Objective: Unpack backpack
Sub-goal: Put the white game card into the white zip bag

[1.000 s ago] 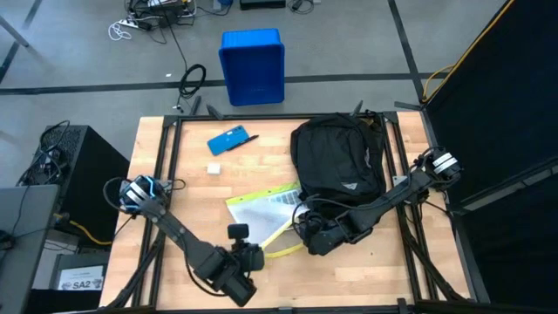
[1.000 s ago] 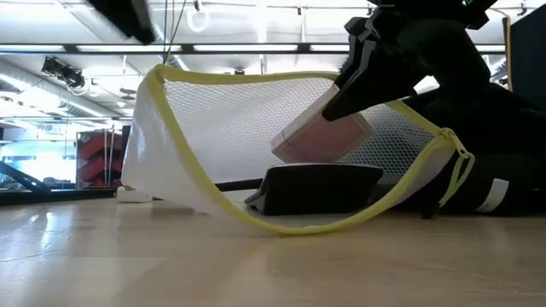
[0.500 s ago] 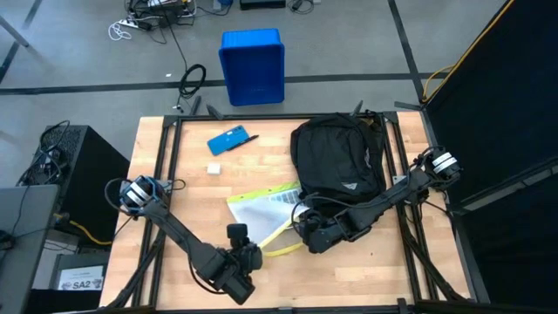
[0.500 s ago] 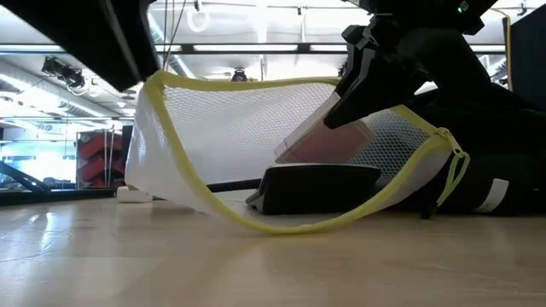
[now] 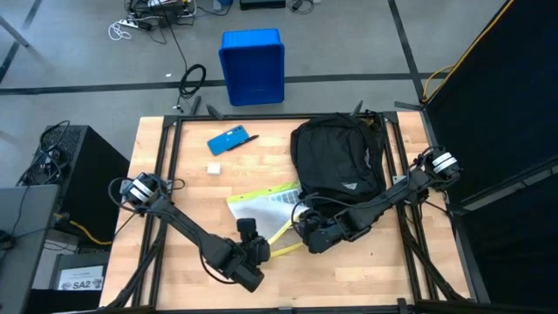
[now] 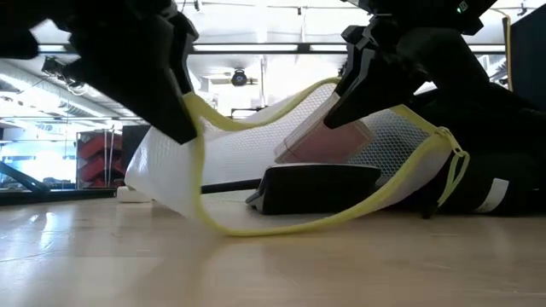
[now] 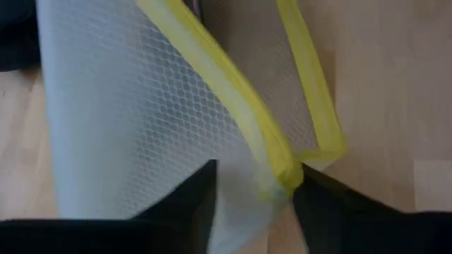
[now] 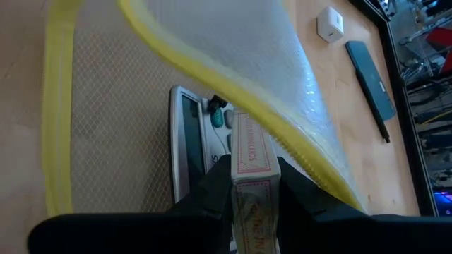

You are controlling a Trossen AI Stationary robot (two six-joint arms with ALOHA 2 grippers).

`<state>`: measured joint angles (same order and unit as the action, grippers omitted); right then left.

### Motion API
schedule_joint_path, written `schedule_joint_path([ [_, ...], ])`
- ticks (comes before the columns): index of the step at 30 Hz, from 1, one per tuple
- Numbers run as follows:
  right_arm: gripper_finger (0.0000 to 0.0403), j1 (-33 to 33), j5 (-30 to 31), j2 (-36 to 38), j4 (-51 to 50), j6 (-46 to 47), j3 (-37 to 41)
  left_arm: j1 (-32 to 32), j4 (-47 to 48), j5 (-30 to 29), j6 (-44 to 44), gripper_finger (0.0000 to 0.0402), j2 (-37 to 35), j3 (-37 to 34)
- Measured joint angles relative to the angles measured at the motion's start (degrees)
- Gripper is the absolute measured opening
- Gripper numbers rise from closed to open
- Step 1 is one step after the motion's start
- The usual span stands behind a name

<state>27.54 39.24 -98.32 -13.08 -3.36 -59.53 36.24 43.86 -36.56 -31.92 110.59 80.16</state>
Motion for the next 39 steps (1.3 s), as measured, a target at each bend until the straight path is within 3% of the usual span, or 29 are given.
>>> schedule_joint_path([
  [3,0.004,0.0,0.0,0.0,0.0,-0.1,0.0,-0.2,-0.3,0.0,0.0,0.0026,0.0,0.0],
  [6,0.004,0.0,0.0,0.0,0.0,-0.1,0.0,-0.3,-0.7,0.0,-0.1,0.0007,0.0,0.0],
  [17,0.0042,-0.6,0.0,0.0,1.9,-6.7,-0.1,0.2,-2.5,-7.6,5.1,0.0,0.0,9.8],
  [28,0.0051,-4.3,-3.1,0.0,2.1,-4.6,-0.2,0.2,-3.6,-7.6,7.1,0.0,0.0,11.6],
  [39,0.0133,-2.7,-12.3,0.1,-1.4,-1.9,-0.3,0.3,-0.1,-5.5,3.2,0.0,0.0,10.1],
])
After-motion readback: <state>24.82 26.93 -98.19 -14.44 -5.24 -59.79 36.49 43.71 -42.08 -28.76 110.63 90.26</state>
